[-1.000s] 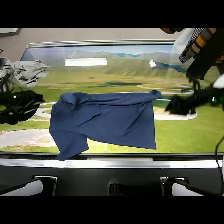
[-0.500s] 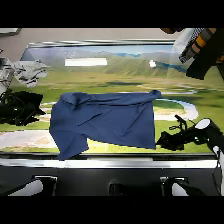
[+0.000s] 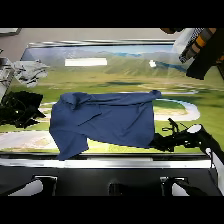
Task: Fold the clothes and pants, and hang the long-sleeved shirts on hangers.
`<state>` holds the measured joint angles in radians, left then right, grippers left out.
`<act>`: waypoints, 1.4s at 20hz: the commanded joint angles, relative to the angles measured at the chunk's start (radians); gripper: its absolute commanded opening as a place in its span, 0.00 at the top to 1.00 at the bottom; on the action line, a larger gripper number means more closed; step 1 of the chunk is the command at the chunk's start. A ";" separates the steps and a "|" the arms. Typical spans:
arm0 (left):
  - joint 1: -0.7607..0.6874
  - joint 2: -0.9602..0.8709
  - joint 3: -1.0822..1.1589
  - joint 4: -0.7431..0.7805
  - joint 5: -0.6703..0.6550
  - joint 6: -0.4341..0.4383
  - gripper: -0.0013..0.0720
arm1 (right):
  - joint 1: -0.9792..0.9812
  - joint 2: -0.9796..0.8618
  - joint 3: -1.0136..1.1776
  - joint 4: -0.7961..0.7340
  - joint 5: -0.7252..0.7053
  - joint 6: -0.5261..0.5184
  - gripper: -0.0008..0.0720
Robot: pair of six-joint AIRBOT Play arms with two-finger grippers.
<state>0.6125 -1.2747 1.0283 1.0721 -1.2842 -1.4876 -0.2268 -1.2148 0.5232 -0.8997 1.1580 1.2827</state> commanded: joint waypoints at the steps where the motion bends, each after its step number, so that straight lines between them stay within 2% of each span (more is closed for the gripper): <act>1: 0.002 0.001 -0.018 0.021 -0.005 0.011 0.24 | 0.043 -0.005 -0.003 0.053 -0.021 -0.001 0.95; 5: 0.051 0.001 -0.127 -0.015 0.033 0.172 0.24 | 0.043 -0.004 0.039 0.055 0.028 0.018 0.95; 7: 0.055 0.001 -0.197 -0.017 0.077 0.217 0.24 | 0.043 0.010 0.065 0.055 0.049 0.027 0.95; 14: 0.053 -0.004 -0.298 -0.053 0.258 0.225 0.25 | 0.043 0.129 0.085 0.054 0.047 0.065 0.95; 18: 0.040 -0.063 -0.298 -0.169 0.265 0.290 0.25 | 0.043 0.183 0.085 0.056 0.047 0.064 0.95; 21: -0.012 -0.111 -0.297 -0.191 0.263 0.295 0.26 | 0.043 0.236 0.085 0.058 0.042 0.069 0.95; 22: -0.031 -0.120 -0.297 -0.191 0.262 0.295 0.37 | 0.043 0.252 0.085 0.058 0.040 0.080 0.95; 24: -0.051 -0.114 -0.294 -0.211 0.259 0.304 0.90 | 0.043 0.280 0.086 0.063 0.036 0.093 0.95; 25: -0.052 -0.109 -0.287 -0.238 0.248 0.319 0.95 | 0.044 0.290 0.090 0.080 0.035 0.092 0.95; 28: -0.055 -0.071 -0.208 -0.315 0.204 0.340 0.95 | 0.045 0.294 0.137 0.192 -0.017 0.039 0.95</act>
<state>0.5686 -1.3678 0.7689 0.8356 -1.0424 -1.1698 -0.1833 -0.9356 0.6281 -0.7944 1.1854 1.3609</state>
